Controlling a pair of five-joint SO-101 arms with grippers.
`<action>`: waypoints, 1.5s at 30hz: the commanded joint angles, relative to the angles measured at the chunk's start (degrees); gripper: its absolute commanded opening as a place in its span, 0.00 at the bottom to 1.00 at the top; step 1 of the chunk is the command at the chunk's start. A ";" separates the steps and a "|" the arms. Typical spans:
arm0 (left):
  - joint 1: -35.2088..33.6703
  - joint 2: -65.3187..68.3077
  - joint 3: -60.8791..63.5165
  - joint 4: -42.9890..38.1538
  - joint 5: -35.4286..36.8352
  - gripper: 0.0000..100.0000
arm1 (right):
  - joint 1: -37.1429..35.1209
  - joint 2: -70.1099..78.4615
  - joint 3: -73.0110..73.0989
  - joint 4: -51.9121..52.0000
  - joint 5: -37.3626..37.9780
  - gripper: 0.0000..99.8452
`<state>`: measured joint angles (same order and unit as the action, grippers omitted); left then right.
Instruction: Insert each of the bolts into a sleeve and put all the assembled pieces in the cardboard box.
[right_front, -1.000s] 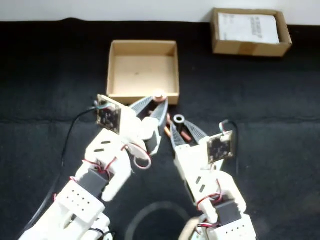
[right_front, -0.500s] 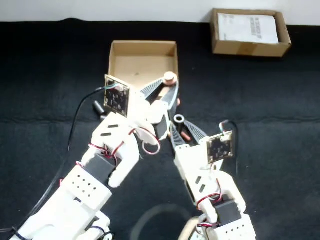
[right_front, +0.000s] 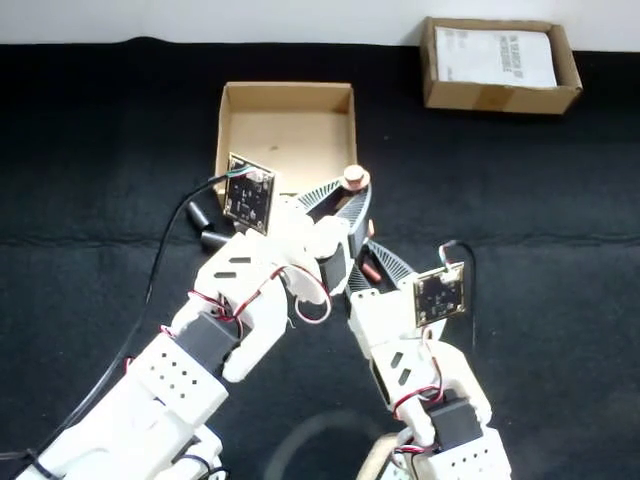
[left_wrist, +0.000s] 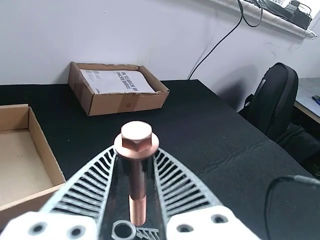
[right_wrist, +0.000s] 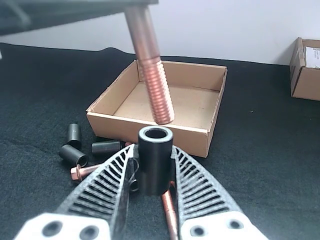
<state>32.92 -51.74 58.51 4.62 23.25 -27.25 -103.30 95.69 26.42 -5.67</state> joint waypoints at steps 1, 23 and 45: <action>-0.75 -0.40 -0.92 0.00 0.35 0.01 | 0.04 -0.84 7.52 -1.10 -0.62 0.01; -0.75 0.04 1.71 0.00 -4.57 0.01 | 0.13 -0.92 7.34 -1.10 -0.62 0.01; 4.35 0.22 12.26 -0.09 -7.38 0.01 | 0.13 -0.92 7.25 -1.01 -0.44 0.01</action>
<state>36.44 -51.65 70.29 4.44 15.96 -27.34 -103.21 95.69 26.51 -5.67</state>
